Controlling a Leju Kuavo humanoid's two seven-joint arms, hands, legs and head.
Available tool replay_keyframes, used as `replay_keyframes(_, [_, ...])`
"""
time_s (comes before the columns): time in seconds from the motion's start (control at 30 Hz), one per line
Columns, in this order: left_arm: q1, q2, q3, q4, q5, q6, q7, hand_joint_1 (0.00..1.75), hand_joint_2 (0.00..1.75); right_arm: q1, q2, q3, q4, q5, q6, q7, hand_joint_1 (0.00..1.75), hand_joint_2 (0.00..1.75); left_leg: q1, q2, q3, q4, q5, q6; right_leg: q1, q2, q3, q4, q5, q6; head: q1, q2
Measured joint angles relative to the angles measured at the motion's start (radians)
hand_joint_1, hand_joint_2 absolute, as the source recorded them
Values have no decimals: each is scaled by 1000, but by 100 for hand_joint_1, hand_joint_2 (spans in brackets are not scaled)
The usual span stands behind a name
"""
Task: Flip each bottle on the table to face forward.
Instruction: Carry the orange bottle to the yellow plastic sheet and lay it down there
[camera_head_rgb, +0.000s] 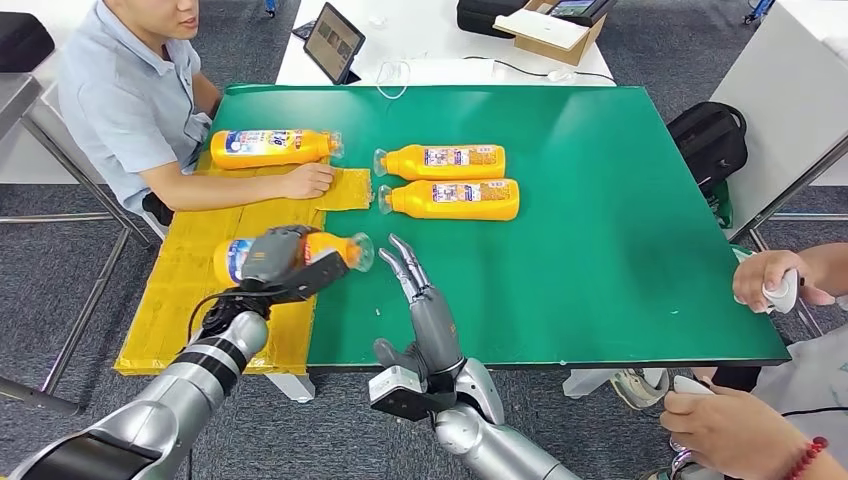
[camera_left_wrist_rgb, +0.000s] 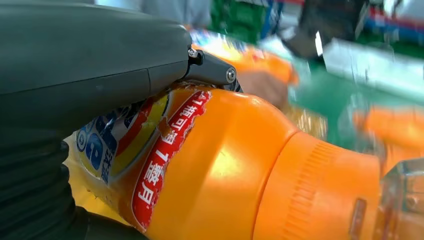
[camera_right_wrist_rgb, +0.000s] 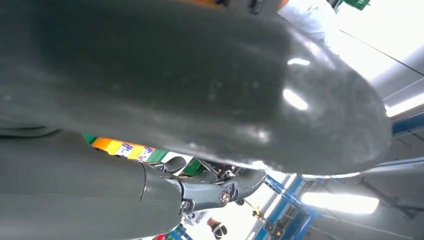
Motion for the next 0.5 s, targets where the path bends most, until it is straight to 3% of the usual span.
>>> replay_keyframes(0.3, [-36, -25, -43, 71, -23, -89, 22, 166, 175, 6, -12, 0, 0, -1, 10, 0, 0, 0, 0, 0, 0, 0, 0, 0, 0, 0, 0, 0, 0, 0, 0, 0])
replay_keyframes(0.33, [-39, -26, -44, 76, -23, -102, 21, 151, 175, 6, -13, 0, 0, -1, 11, 0, 0, 0, 0, 0, 0, 0, 0, 0, 0, 0, 0, 0, 0, 0, 0, 0])
replay_keyframes(0.37, [-42, -27, -45, 81, -24, -113, 19, 122, 175, 6, -14, 0, 0, -1, 11, 0, 0, 0, 0, 0, 0, 0, 0, 0, 0, 0, 0, 0, 0, 0, 0, 0])
replay_keyframes(0.43, [-45, -29, -49, 89, -27, -128, 17, 50, 175, 6, -16, 0, 0, -1, 11, 0, 0, 0, 0, 0, 1, 0, 0, 0, 0, 0, 1, 0, 0, 0, 0, 0])
replay_keyframes(0.47, [-46, -30, -52, 94, -30, -136, 17, 23, 175, 7, -17, 0, 0, -1, 11, 0, 0, 0, 0, 0, 1, 0, 0, 0, 0, 0, 1, 0, 0, 0, 0, 0])
replay_keyframes(0.5, [-47, -30, -56, 98, -33, -145, 16, 8, 175, 8, -18, 0, 0, -1, 11, 0, 0, 0, 0, 0, 1, 0, 0, 0, 0, 0, 1, 0, 0, 0, 0, 0])
